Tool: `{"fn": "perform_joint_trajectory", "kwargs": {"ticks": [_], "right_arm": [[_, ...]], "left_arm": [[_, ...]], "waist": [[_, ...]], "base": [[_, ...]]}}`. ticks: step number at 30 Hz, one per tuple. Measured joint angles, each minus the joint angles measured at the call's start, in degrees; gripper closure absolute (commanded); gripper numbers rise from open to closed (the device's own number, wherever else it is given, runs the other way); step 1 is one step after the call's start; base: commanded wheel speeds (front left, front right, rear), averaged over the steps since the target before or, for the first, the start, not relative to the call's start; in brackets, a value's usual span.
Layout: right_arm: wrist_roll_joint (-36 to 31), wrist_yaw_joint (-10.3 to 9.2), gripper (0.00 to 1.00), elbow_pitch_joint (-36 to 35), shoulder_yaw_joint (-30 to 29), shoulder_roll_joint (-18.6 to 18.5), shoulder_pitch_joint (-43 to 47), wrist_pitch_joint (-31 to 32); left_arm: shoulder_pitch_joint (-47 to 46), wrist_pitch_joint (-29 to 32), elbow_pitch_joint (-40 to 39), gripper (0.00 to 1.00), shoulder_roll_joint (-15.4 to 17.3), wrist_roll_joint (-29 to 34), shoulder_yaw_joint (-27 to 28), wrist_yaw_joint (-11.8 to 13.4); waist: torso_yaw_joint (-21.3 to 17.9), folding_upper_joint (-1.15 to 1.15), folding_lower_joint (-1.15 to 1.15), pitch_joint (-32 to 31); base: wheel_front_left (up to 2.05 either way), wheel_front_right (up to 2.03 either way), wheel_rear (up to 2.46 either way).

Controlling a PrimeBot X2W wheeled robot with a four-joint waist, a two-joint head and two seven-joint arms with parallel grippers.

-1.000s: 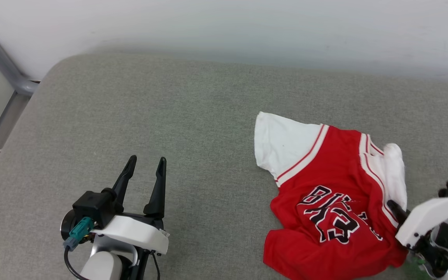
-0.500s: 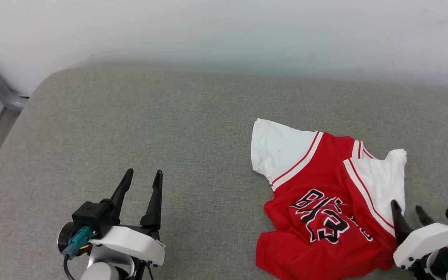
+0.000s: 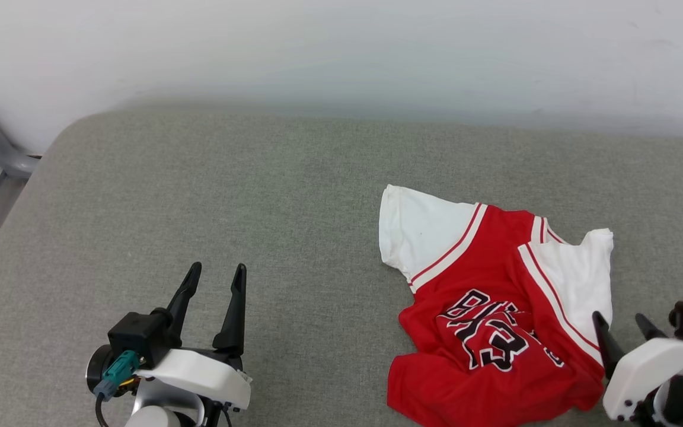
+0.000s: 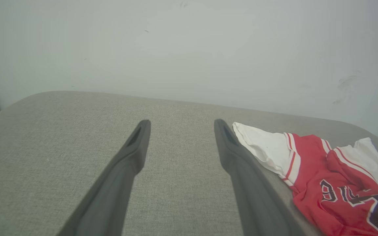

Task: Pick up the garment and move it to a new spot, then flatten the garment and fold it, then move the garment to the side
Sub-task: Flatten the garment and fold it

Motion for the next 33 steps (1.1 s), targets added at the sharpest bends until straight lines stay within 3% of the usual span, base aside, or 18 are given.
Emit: {"fn": "perform_joint_trajectory", "kwargs": {"ticks": [9, 18, 19, 20, 21, 33], "right_arm": [[3.33, 0.00, 0.00, -1.83, 2.81, -7.42, -8.38, 20.35], [4.23, 0.00, 0.00, 2.02, 7.02, -10.88, -14.88, 27.31], [4.21, 0.00, 0.42, 2.25, 7.05, -10.89, -15.13, 28.05], [4.22, 0.00, 0.76, 2.44, 7.04, -10.88, -15.31, 28.39], [4.22, 0.00, 1.00, 2.47, 7.03, -10.84, -15.41, 28.59], [3.21, 0.01, 1.00, -6.24, 0.51, -9.65, -12.94, 28.00]], "left_arm": [[-1.86, -0.10, -0.24, 0.00, -0.14, -0.52, -0.68, -0.68], [-4.63, -0.85, 1.00, 0.00, -0.71, -1.02, -0.44, -1.62], [-4.75, -0.89, 1.12, 0.00, -0.71, -1.05, -0.32, -1.69], [-4.92, -0.99, 1.25, 0.00, -0.74, -1.08, -0.15, -1.70], [-5.06, -1.01, 1.41, 0.00, -0.79, -1.09, 0.01, -1.71], [-5.05, -1.11, 1.71, 0.00, -0.88, -0.55, 1.27, -1.89]], "waist": [[1.37, 0.00, 0.00, 2.96], [3.85, 0.00, 0.01, 7.30], [3.99, 0.00, 0.01, 7.66], [4.07, 0.00, 0.01, 7.99], [4.09, 0.00, 0.01, 8.23], [0.82, 0.00, 0.01, 7.74]], "base": [[0.00, 0.00, 0.00], [0.00, 0.00, 0.00], [0.00, 0.00, 0.00], [0.00, 0.00, 0.00], [0.00, 0.00, 0.00], [0.00, 0.00, 0.00]]}}
